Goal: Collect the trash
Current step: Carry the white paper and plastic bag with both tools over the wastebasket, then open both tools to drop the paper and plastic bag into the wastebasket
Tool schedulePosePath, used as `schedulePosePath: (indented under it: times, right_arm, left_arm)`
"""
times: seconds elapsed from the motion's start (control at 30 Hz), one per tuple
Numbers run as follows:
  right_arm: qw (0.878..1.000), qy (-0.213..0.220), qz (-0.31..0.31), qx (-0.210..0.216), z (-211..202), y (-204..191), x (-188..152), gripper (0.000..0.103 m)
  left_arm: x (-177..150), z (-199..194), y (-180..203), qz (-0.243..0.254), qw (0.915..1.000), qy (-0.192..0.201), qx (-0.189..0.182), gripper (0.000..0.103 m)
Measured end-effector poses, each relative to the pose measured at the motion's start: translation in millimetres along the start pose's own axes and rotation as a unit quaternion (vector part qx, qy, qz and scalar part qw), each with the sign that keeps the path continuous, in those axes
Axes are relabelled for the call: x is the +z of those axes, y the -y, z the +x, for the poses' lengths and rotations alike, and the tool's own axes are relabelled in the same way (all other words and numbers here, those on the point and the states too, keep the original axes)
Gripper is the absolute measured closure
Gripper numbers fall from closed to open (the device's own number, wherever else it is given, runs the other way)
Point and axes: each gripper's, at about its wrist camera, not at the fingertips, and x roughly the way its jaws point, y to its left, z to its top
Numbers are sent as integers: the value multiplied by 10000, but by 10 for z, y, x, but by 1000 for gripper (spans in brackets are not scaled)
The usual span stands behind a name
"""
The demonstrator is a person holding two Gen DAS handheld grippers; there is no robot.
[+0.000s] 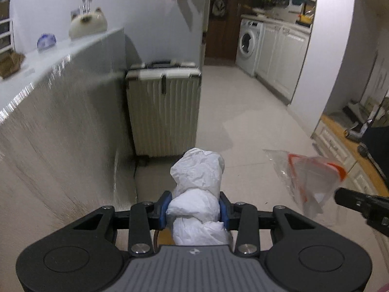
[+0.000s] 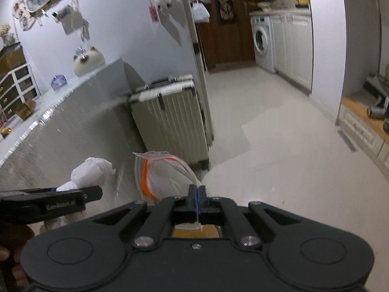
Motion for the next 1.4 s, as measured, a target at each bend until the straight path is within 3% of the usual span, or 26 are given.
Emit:
schedulePosePath:
  times: [0.17,0.33,0.67,1.03,1.2,1.27,1.37,1.4]
  right_arm:
    - [9987,-449,257,16,551,100,-259,102]
    - [9935,-827,753,-203,1232,152,-562,102]
    - [9646,-1583,2068,-409,2403,264,-1056,102]
    - [9520,-2072,2185,-546,2929,440,-1334,102]
    - [9444,-2221,2353,-590,3107,508,-1360,102]
    - [9417,-2311,2390,-519,3186,489,-1384,102]
    - [9485,-2371,2037,-505,3289,403,-1360,101]
    - [9507,-2384,1905,-546,3309,383,-1362,96]
  left_arm:
    - [-240,643,-207,-420,9982,-425,-3,62]
    - [-467,1291,-287,-423,9953,-872,95,62]
    - [-612,2229,-319,-250,9914,-1269,-199,62]
    - [-941,3072,-346,-181,9827,-1788,-456,58]
    - [-1015,3157,-359,198,9784,-2051,-142,44]
    - [-1034,3168,-394,268,9760,-2162,5,44]
    - [-1043,3184,-463,174,9726,-2315,143,43]
    - [-1040,3181,-479,158,9717,-2351,172,43]
